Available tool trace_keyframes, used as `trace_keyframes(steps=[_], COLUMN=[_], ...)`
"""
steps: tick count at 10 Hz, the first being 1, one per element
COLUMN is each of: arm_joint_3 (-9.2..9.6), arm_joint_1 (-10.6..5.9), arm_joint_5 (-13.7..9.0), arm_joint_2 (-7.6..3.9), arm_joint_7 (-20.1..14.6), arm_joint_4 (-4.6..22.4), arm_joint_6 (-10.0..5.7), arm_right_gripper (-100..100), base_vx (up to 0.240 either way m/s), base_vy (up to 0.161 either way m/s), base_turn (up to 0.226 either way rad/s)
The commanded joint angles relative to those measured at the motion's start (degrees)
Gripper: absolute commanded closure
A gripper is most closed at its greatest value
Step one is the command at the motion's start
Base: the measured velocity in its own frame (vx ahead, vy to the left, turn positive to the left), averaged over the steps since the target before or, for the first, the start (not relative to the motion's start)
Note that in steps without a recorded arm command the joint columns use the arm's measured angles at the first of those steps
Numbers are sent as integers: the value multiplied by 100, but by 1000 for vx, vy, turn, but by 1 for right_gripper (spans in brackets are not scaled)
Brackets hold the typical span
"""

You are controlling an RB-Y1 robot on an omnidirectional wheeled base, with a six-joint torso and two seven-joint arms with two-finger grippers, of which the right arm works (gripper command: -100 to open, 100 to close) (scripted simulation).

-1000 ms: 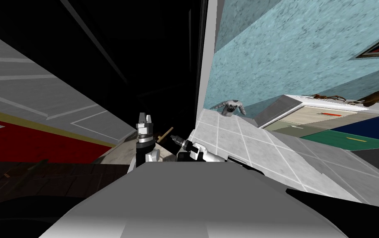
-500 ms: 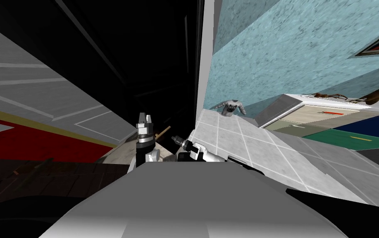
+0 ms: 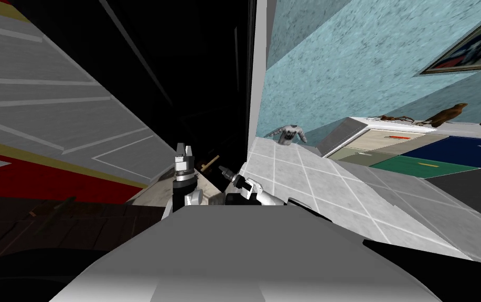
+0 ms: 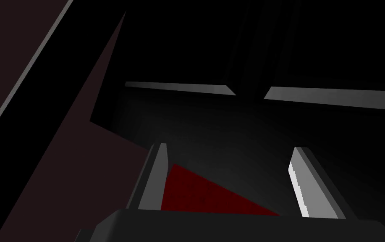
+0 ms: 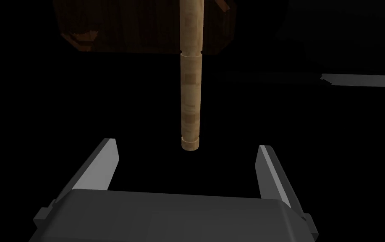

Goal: Push the door open

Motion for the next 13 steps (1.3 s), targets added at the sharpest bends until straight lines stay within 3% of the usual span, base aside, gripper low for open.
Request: trace_keyframes(steps=[1, 9, 10, 11, 13], arm_joint_3=[0, -201, -187, -187, -187], arm_joint_1=[0, -46, -43, -43, -43], arm_joint_5=[0, 43, 40, 40, 40], arm_joint_2=[0, 213, 198, 198, 198], arm_joint_7=[0, 117, 107, 107, 107], arm_joint_4=[0, 267, 246, 246, 246], arm_joint_6=[0, -33, -29, -29, -29], arm_right_gripper=[-100, -100, -100, 100, 100], base_vx=[-66, 110, 40, -4, -15], base_vy=[25, 154, 68, -8, -26], base_turn=[-13, 34, -2, -2, 3])
